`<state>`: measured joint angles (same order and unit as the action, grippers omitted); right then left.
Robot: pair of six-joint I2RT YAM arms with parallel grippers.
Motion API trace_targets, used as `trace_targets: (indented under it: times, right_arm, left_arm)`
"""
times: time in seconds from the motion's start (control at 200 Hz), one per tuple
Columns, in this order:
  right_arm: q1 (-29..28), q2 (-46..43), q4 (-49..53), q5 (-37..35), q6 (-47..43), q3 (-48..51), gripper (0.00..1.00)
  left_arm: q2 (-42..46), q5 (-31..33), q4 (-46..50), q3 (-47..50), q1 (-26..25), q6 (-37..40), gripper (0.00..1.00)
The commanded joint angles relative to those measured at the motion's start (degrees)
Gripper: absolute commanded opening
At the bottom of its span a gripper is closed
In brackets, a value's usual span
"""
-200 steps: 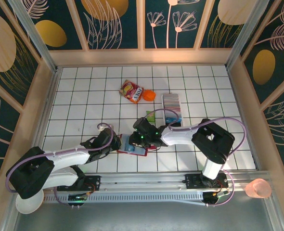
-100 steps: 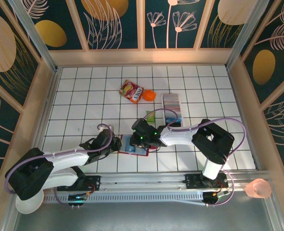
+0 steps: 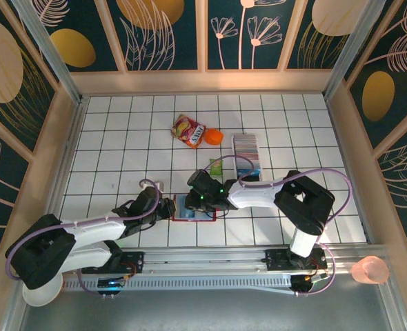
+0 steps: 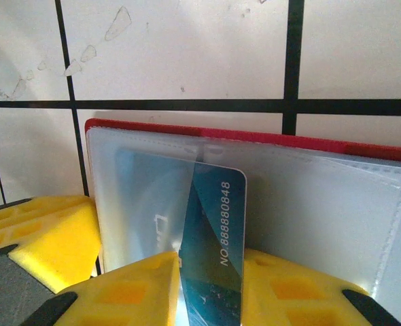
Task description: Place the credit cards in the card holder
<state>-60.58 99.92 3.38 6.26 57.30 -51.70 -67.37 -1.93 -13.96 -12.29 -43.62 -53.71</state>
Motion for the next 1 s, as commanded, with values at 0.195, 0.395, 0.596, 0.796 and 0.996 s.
trace_targets:
  times: [0.195, 0.395, 0.596, 0.796, 0.996]
  right_arm:
    - [-1.04, -3.28, 2.96, -4.12, -0.38, -0.33, 0.29]
    - [-1.06, -5.94, 3.60, -5.77, 0.50, 1.77, 0.28]
    - [-1.04, -5.10, 3.50, -5.51, 0.52, 1.96, 0.22]
    - [-1.12, -4.35, 4.31, -5.82, 0.70, 2.05, 0.11]
    - [-1.38, -3.14, 3.87, -5.08, 0.36, 1.33, 0.07]
  left_arm:
    - [1.43, -3.88, 4.47, -0.74, -1.44, -0.25, 0.12]
    - [-0.11, -4.08, 4.25, -0.71, -1.44, 0.01, 0.11]
    - [-0.68, -4.17, 4.05, -1.08, -1.40, 0.10, 0.10]
    - [-0.13, -3.74, 4.58, -0.96, -1.47, 0.10, 0.08]
    - [-0.39, -4.04, 4.22, -0.80, -1.42, -0.01, 0.07]
